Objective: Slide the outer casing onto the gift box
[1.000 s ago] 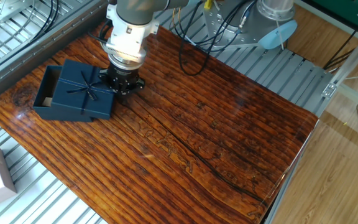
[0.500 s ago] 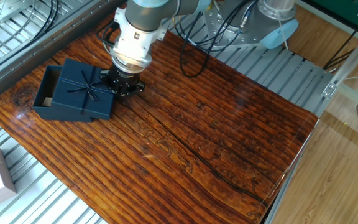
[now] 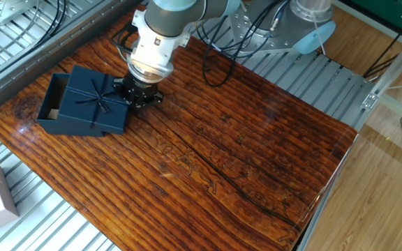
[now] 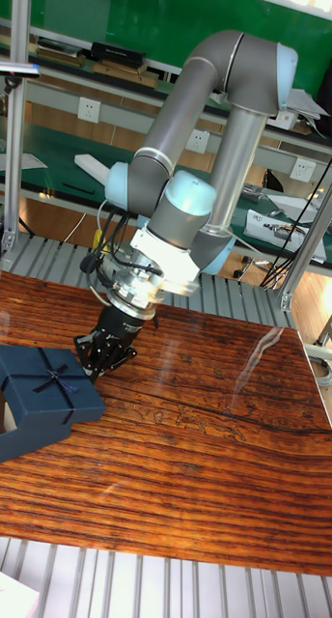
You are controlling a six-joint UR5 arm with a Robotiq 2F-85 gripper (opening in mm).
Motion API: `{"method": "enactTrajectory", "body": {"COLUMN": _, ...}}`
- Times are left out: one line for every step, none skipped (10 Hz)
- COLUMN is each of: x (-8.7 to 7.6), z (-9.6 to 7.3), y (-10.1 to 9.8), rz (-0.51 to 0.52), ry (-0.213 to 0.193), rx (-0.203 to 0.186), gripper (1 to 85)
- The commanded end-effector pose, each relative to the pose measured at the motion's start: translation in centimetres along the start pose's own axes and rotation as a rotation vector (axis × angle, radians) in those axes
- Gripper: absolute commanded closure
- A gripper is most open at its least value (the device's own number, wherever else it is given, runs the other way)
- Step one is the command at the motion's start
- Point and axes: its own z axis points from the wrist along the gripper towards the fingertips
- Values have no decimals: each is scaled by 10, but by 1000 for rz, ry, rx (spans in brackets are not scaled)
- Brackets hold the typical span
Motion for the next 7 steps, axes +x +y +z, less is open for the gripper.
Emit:
{"method": "enactTrajectory", "body": {"x": 1, "z": -9, "y": -2, "rz": 8, "ry": 15, "rx": 1, "gripper": 843}}
{"method": "enactTrajectory", "body": {"x": 0, "z": -14, "y": -6, "rz": 0, "ry": 27, "rx": 11, "gripper": 843}}
{"method": "enactTrajectory", "body": {"x": -1, "z": -18, "y": -7, "rz": -2, "ry": 39, "rx": 24, "gripper": 843}}
{"method": "enactTrajectory", "body": {"x": -2, "z": -23, "y": -13, "rz": -14, "ry": 53, "rx": 57, "gripper": 843}}
{"method": "enactTrajectory", "body": {"x": -1, "z": -25, "y": -19, "rz": -26, "ry": 68, "rx": 88, "gripper": 843}}
{"method": "enactTrajectory", "body": {"x": -1, "z": -25, "y": -22, "rz": -36, "ry": 72, "rx": 103, "gripper": 843}}
{"method": "enactTrajectory", "body": {"x": -1, "z": -26, "y": -27, "rz": -53, "ry": 73, "rx": 124, "gripper": 843}}
